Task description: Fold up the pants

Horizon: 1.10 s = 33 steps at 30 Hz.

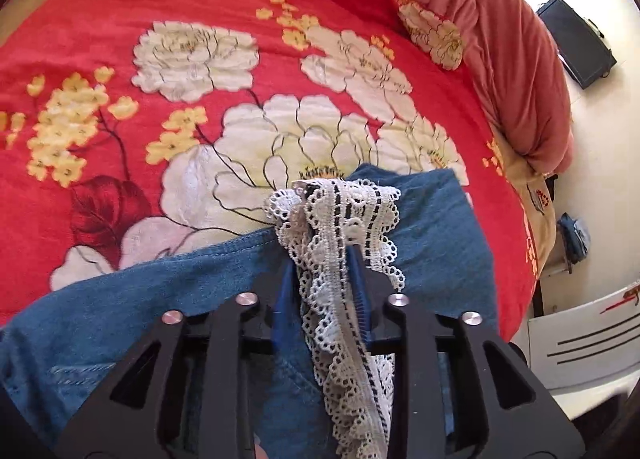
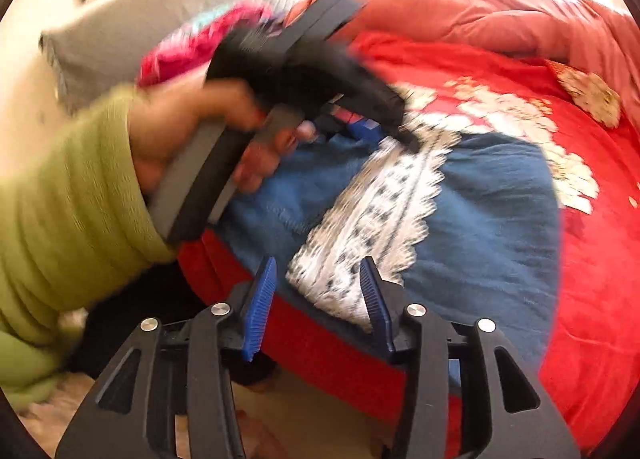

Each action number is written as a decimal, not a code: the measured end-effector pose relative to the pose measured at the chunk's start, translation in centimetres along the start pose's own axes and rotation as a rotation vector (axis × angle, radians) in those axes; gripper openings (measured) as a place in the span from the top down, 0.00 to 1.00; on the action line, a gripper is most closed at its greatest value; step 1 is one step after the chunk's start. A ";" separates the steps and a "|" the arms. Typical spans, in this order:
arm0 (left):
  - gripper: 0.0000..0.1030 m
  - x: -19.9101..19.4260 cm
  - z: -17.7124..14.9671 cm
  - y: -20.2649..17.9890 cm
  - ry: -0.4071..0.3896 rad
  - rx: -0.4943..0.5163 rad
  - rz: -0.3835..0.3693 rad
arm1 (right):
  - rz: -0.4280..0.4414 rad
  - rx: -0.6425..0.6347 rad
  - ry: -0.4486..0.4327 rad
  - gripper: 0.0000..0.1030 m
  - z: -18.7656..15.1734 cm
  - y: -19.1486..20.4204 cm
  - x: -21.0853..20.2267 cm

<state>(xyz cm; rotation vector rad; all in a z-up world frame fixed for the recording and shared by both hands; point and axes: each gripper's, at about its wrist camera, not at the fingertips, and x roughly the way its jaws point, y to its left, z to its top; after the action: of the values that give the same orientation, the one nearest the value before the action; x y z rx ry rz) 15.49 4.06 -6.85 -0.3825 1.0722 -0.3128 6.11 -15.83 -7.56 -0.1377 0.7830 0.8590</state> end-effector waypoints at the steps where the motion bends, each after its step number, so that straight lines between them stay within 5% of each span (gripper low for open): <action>1: 0.73 -0.6 -0.1 0.0 -0.017 0.003 0.010 | -0.014 0.028 -0.032 0.57 0.2 -1.0 -1.1; 6: 0.72 -4.1 -1.8 -2.1 -0.106 0.071 0.040 | -0.182 0.107 -0.040 0.57 0.4 -5.3 -2.4; 10: 0.71 -4.1 -4.5 -5.2 -0.092 0.169 0.024 | -0.250 0.143 0.050 0.57 -1.1 -7.5 -1.3; 15: 0.67 -1.8 -7.9 -6.4 -0.025 0.242 0.119 | -0.262 0.174 0.109 0.57 -3.6 -7.8 -0.3; 20: 0.63 -1.6 -8.9 -6.3 -0.045 0.250 0.152 | -0.281 0.157 0.113 0.55 -4.0 -7.2 0.6; 24: 0.46 -2.2 -8.9 -5.9 -0.042 0.222 0.157 | -0.279 0.162 0.111 0.54 -4.1 -6.8 0.0; 27: 0.43 -3.1 -9.3 -6.3 -0.059 0.223 0.167 | -0.256 0.198 0.081 0.40 -3.5 -7.1 -0.8; 33: 0.37 -4.9 -9.5 -6.9 -0.088 0.228 0.175 | -0.256 0.233 0.027 0.32 -2.9 -7.0 -2.9</action>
<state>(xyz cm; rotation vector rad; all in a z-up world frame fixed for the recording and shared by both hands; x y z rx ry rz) 4.36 -1.46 -3.92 -0.0970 0.9644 -0.2567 8.42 -23.46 -9.04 -0.0412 0.8642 0.5205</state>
